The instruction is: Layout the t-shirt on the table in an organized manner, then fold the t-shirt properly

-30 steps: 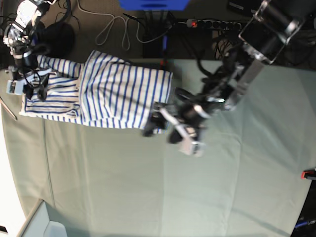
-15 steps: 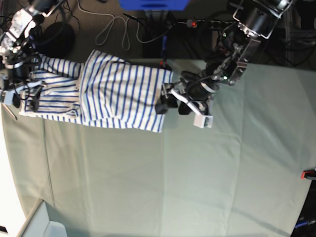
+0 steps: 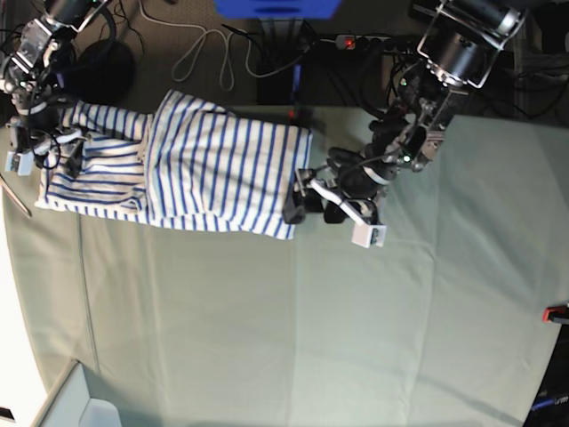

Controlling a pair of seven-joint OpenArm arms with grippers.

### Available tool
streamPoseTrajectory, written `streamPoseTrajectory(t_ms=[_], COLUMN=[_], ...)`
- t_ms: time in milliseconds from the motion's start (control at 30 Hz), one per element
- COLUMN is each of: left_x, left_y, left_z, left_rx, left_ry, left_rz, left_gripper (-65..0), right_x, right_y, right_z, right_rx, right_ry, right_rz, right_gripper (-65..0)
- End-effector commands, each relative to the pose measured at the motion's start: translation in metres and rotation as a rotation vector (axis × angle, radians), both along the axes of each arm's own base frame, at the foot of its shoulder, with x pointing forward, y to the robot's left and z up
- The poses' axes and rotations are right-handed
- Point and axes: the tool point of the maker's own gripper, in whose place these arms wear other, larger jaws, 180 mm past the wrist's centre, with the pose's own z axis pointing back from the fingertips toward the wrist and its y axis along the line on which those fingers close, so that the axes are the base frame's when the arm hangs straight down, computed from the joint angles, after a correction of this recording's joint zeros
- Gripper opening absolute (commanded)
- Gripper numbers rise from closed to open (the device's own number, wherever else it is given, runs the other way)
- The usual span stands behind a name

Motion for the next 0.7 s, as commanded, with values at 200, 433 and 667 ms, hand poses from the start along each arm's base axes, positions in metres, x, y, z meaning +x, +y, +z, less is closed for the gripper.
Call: streamPoseTrajectory(t_ms=[200, 433, 667], left_x=[0.007, 0.006, 0.013], left_y=[0.005, 0.007, 0.013], left_z=[0.003, 0.002, 0.008], left_rx=[0.016, 0.020, 0.008], left_ry=[-0.005, -0.002, -0.015], left_rz=[0.011, 0.012, 0.040], left_gripper=[-14.7, -14.7, -14.7], right_x=[0.026, 0.028, 0.042], right_y=[0.023, 0.028, 0.021], right_z=[-0.007, -0.012, 0.017], right_rx=[0.028, 0.042, -0.022], right_ry=[0.003, 0.012, -0.055], right_rz=[0.105, 0.115, 0.129], right_gripper=[-28.9, -62.9, -65.0])
